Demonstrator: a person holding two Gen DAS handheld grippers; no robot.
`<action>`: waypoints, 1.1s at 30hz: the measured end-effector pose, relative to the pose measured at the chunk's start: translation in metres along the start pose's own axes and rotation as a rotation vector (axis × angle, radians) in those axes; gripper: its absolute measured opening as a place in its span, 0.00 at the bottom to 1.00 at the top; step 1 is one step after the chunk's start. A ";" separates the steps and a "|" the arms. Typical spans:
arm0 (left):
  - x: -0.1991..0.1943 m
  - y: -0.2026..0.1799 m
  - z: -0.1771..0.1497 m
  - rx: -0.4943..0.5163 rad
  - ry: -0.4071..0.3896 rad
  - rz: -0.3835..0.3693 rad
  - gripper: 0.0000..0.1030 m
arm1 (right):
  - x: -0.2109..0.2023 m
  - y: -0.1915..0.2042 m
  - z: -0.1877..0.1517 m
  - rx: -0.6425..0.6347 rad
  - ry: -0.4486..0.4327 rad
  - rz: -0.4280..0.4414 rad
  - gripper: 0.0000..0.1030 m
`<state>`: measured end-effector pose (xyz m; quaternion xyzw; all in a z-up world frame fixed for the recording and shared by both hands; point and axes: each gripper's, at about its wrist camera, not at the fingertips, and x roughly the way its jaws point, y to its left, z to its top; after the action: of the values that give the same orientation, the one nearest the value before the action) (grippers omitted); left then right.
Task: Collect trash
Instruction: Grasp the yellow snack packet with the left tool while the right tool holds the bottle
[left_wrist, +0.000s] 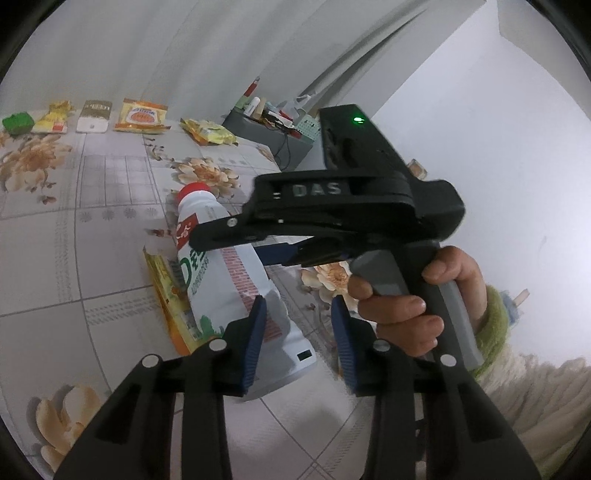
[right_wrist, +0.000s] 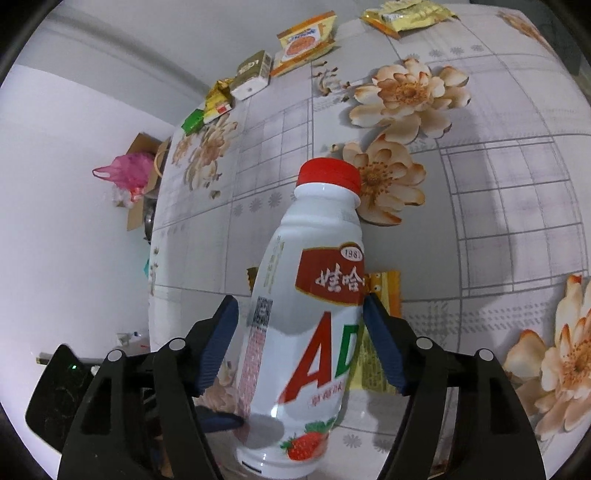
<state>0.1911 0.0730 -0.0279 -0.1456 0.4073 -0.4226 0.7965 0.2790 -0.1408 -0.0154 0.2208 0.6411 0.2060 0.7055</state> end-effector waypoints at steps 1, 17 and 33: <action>-0.001 0.000 0.000 0.003 0.000 0.003 0.34 | 0.002 -0.001 0.000 -0.003 0.006 0.007 0.64; -0.006 0.034 -0.008 -0.117 0.010 0.166 0.34 | -0.043 -0.034 -0.036 -0.006 -0.104 0.068 0.56; 0.034 0.061 -0.004 -0.362 0.121 0.096 0.33 | -0.036 -0.045 -0.056 -0.065 -0.155 -0.006 0.56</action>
<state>0.2329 0.0831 -0.0836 -0.2412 0.5303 -0.3121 0.7505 0.2200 -0.1958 -0.0162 0.2112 0.5784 0.2068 0.7604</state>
